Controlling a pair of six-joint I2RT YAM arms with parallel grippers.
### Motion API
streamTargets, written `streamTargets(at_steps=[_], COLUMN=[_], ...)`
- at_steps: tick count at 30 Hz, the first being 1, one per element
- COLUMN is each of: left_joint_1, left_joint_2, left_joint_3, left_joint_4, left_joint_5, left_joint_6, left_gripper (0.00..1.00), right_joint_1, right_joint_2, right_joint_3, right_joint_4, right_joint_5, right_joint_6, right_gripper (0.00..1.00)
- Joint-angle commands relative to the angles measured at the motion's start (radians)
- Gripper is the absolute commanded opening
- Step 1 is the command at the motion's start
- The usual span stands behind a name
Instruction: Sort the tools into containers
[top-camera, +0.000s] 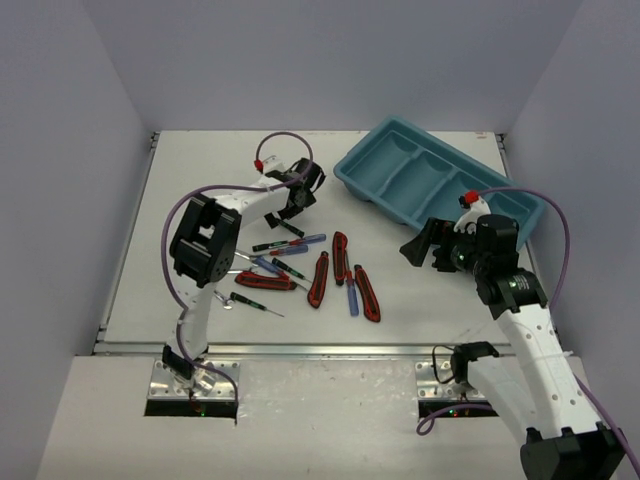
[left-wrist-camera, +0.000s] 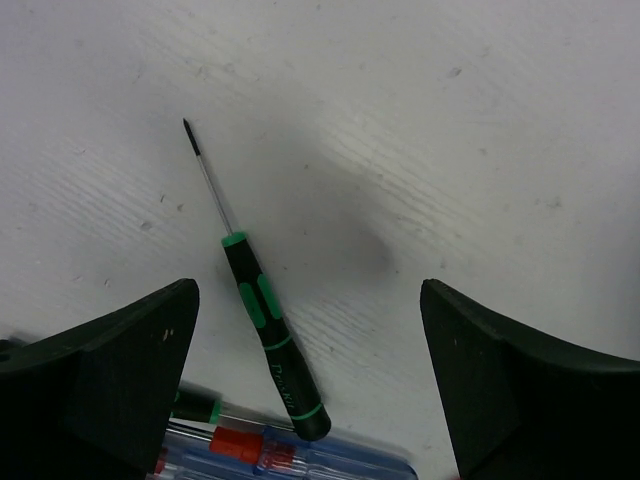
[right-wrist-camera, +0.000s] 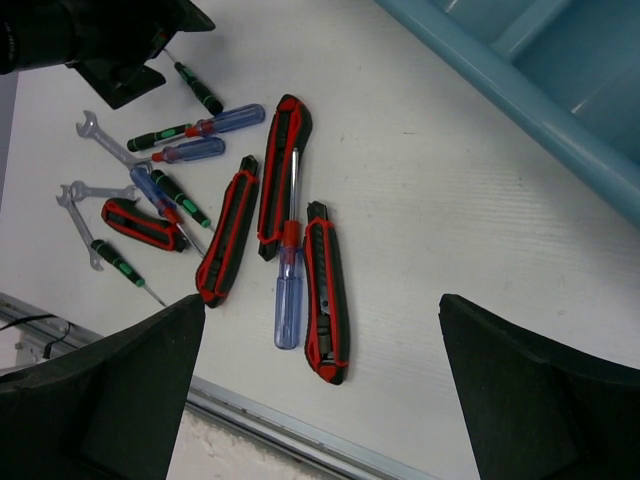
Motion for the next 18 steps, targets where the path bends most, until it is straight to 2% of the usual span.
streamTargets(at_steps=[1,3,7,9,11,12,13,18], left_joint_1=[-0.009,-0.009,-0.009,-0.009,-0.009,-0.009,-0.009,-0.005], left_joint_2=[0.033,0.036,0.064,0.07,0.071,0.071,0.071,0.075], left_joint_3=[0.058,0.039,0.04,0.032,0.024,0.024,0.021,0.016], left_joint_4=[-0.095,-0.06,-0.046,-0.036,-0.023,-0.023,-0.014,0.014], left_joint_5=[-0.043,-0.032,-0.013,-0.009,-0.006,-0.009,-0.008,0.008], left_joint_6=[-0.067,-0.062,-0.056,-0.059,-0.059,-0.059,-0.06,-0.059], left_gripper=[0.88,0.85,0.72,0.7,0.51,0.5,0.41,0.26], right_joint_1=[-0.002,-0.001,-0.001,-0.001,-0.002,-0.001,-0.001,-0.001], right_joint_2=[-0.008,-0.008,-0.009,-0.01,-0.011,-0.011,-0.012,-0.022], right_joint_3=[-0.01,-0.009,-0.011,-0.012,-0.012,-0.01,-0.01,-0.012], right_joint_4=[0.064,0.067,0.072,0.072,0.072,0.07,0.069,0.066], right_joint_5=[-0.035,-0.041,-0.049,-0.048,-0.052,-0.054,-0.057,-0.054], right_joint_6=[-0.012,-0.01,-0.009,-0.01,-0.01,-0.01,-0.009,-0.011], right_gripper=[0.99,0.99,0.99,0.99,0.99,0.99,0.99,0.99])
